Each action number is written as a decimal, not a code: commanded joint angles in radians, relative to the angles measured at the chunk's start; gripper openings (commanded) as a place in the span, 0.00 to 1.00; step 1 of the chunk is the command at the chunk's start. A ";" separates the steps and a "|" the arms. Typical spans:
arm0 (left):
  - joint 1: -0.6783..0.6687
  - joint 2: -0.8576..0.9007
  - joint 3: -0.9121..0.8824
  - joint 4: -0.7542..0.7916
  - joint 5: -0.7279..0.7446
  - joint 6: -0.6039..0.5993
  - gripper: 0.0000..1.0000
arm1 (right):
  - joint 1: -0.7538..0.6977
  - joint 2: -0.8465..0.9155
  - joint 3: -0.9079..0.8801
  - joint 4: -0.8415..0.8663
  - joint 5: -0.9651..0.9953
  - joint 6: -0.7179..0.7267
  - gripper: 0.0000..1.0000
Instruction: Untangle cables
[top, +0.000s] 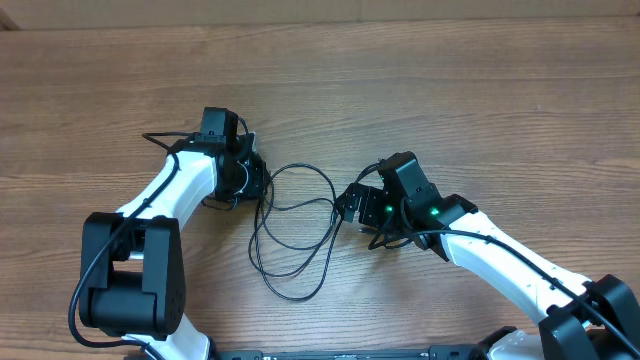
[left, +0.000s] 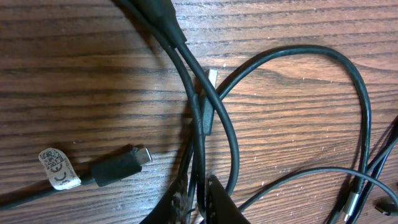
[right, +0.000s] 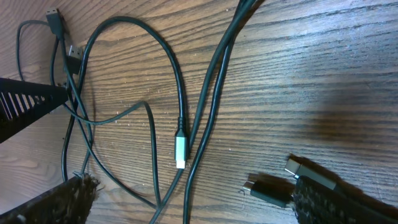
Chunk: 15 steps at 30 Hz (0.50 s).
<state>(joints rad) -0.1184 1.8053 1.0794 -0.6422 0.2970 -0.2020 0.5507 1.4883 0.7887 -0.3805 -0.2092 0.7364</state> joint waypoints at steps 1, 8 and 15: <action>-0.013 0.013 -0.012 0.009 0.010 0.011 0.12 | 0.004 -0.005 -0.018 0.005 0.011 -0.003 1.00; -0.037 0.014 -0.012 0.019 -0.022 0.011 0.11 | 0.004 -0.005 -0.018 0.005 0.011 -0.003 1.00; -0.047 0.014 -0.012 0.024 -0.102 0.011 0.11 | 0.004 -0.005 -0.018 0.005 0.011 -0.003 1.00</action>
<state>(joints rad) -0.1577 1.8053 1.0794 -0.6228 0.2489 -0.2020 0.5507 1.4883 0.7887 -0.3817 -0.2089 0.7361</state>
